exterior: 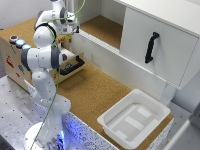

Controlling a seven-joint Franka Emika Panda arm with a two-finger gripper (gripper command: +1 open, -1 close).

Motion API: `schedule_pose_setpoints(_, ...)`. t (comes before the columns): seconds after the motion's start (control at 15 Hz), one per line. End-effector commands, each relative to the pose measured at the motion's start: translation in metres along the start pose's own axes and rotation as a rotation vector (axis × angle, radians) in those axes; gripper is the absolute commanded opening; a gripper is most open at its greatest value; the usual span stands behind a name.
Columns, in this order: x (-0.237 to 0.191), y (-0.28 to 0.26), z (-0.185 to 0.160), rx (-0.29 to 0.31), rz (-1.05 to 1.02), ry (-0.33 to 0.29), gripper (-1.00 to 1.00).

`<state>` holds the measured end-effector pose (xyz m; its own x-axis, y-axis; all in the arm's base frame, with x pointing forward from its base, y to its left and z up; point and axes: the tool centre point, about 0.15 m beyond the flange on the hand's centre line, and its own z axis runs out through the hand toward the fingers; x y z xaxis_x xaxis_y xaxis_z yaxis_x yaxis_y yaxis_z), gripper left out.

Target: Move to the drawer and store the yellow object

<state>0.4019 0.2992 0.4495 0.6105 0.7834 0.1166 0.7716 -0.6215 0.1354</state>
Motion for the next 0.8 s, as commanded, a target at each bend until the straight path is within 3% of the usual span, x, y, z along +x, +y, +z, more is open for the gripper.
schedule_pose_setpoints(0.0,-0.075,-0.032,0.014,0.156,-0.360,0.065,-1.00)
schedule_pose_setpoints(0.27,-0.101,-0.073,0.038,0.281,-0.626,0.076,-1.00)
schedule_pose_setpoints(0.4,-0.115,-0.091,0.052,0.294,-0.689,0.071,-1.00)
schedule_pose_setpoints(0.73,-0.133,-0.131,0.061,0.218,-0.810,0.050,-1.00)
